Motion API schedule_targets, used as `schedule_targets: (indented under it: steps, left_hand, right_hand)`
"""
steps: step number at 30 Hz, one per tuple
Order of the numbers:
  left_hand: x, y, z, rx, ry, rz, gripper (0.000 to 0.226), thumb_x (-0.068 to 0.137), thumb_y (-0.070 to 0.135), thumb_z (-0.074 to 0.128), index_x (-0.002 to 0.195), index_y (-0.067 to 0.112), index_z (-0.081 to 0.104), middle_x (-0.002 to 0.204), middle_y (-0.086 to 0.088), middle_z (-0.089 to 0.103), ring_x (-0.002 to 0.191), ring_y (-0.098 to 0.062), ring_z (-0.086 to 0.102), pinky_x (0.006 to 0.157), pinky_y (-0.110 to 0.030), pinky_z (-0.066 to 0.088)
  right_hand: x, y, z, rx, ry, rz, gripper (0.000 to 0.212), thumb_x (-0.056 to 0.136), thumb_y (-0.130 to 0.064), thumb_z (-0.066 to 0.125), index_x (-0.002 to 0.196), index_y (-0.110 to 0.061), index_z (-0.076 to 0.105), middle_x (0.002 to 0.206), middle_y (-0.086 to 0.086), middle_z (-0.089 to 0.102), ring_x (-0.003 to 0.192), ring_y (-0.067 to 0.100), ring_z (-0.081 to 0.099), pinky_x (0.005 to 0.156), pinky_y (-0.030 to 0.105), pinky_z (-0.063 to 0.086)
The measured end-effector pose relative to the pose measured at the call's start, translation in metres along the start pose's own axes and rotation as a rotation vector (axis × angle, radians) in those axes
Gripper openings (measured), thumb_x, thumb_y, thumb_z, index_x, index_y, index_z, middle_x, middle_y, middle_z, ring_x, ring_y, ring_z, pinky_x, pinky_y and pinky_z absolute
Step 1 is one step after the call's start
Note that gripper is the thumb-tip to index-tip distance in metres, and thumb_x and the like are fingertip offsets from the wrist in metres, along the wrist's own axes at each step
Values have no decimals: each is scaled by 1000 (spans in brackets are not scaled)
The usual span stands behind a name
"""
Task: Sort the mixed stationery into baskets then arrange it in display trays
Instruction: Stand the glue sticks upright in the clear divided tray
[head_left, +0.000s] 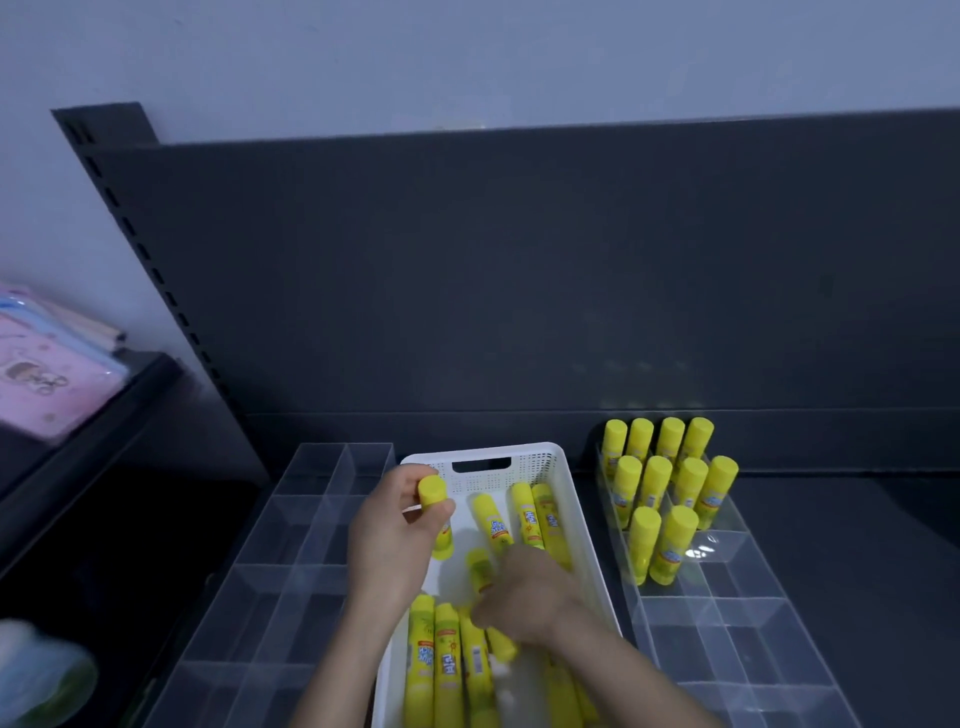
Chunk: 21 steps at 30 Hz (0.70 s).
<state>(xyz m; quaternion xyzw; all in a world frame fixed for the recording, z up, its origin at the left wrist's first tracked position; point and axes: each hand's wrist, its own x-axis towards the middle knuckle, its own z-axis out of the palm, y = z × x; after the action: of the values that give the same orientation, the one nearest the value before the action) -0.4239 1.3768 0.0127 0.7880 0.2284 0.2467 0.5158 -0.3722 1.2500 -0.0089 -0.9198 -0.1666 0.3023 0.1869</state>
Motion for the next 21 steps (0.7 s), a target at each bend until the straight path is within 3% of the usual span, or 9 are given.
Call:
schedule_targets:
  steps: [2,4,6,8,12,14,18,21]
  left_hand:
    - [0,3,1,-13,-10,12,30,78,5,73,81,31,60,79,13,68,77,7,62,61,-4,42]
    - [0,9,4,-35,-16,27,29,78,7,73,82,33,60,81,18,67,79,7,61,66,-9,44]
    - [-1,17,11,-78,-11,40,29,77,9,75,83,33,61,83,21,67,80,6,62,71,-18,46]
    - [-3,29,18,-122,-11,74,28,76,11,76,83,34,62,85,22,67,80,5,62,70,-15,46]
    - [-12,63,40,-215,-66,141,30,75,12,76,84,38,64,85,17,69,78,0,64,66,-11,47]
    - [-20,81,54,-257,-125,170,31,74,11,76,85,38,65,83,15,69,76,-2,64,63,-11,48]
    - [-33,110,90,-258,-263,213,31,73,4,76,86,31,67,83,12,70,80,-8,67,70,-18,52]
    - [-44,126,121,-221,-379,235,32,72,1,75,86,28,66,83,10,70,82,-9,68,73,-23,54]
  right_hand:
    - [-4,4,-9,185,-13,35,23,69,-28,61,57,-16,45,53,-7,46,49,10,48,43,18,34]
    - [-13,12,-19,425,-1,36,25,72,-28,61,55,-16,47,50,-6,47,42,9,48,40,16,37]
    - [-25,19,-28,689,-4,7,21,82,-25,60,67,-13,53,64,2,51,47,12,55,42,21,48]
    - [-39,28,-41,837,82,-48,14,85,-18,60,73,-11,56,65,2,52,49,14,57,45,25,50]
    - [-61,60,-78,739,507,-145,4,78,-17,70,78,-18,67,51,-8,54,41,3,46,43,18,38]
    - [-73,81,-98,791,656,-154,15,72,-18,78,82,-21,66,56,-8,57,45,2,48,47,19,41]
    - [-89,118,-129,909,752,-216,28,66,-9,81,85,-21,64,73,1,69,67,17,65,63,31,53]
    - [-94,146,-145,849,820,-263,23,72,-8,77,83,-24,65,75,-7,70,71,10,66,61,17,51]
